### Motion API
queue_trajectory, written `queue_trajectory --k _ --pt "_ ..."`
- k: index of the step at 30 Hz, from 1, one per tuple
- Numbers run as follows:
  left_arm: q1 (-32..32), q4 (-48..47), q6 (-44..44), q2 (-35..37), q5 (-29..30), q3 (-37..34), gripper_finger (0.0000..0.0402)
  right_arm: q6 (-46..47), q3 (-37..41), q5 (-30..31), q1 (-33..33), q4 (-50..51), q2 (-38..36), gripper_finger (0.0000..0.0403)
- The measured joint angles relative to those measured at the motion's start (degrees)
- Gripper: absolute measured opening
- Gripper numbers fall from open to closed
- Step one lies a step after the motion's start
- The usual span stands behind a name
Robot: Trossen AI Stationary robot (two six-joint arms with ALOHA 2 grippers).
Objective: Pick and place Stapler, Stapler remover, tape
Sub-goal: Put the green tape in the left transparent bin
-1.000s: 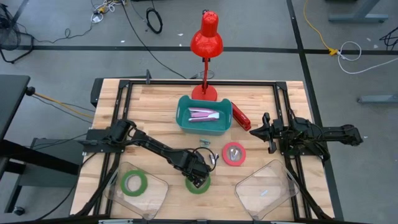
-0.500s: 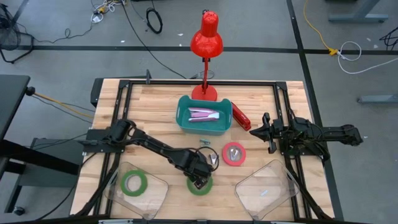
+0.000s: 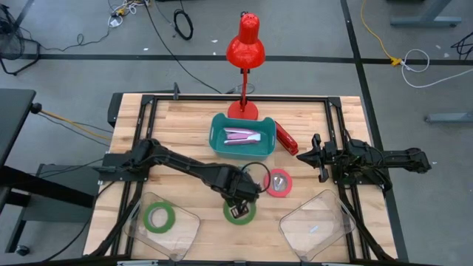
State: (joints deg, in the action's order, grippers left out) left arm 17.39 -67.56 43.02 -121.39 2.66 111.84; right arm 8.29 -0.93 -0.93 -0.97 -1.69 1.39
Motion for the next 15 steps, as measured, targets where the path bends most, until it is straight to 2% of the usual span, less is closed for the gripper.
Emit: queue_trajectory --k 8,15 --pt "-0.23 -3.18 -0.27 0.02 0.82 1.17 0.0097 0.00 -0.02 0.00 0.00 0.00 -0.02 0.0006" --pt "1.17 -3.32 -0.24 3.11 1.55 -3.88 0.0097 0.00 0.00 0.02 0.00 0.03 -0.02 0.0006"
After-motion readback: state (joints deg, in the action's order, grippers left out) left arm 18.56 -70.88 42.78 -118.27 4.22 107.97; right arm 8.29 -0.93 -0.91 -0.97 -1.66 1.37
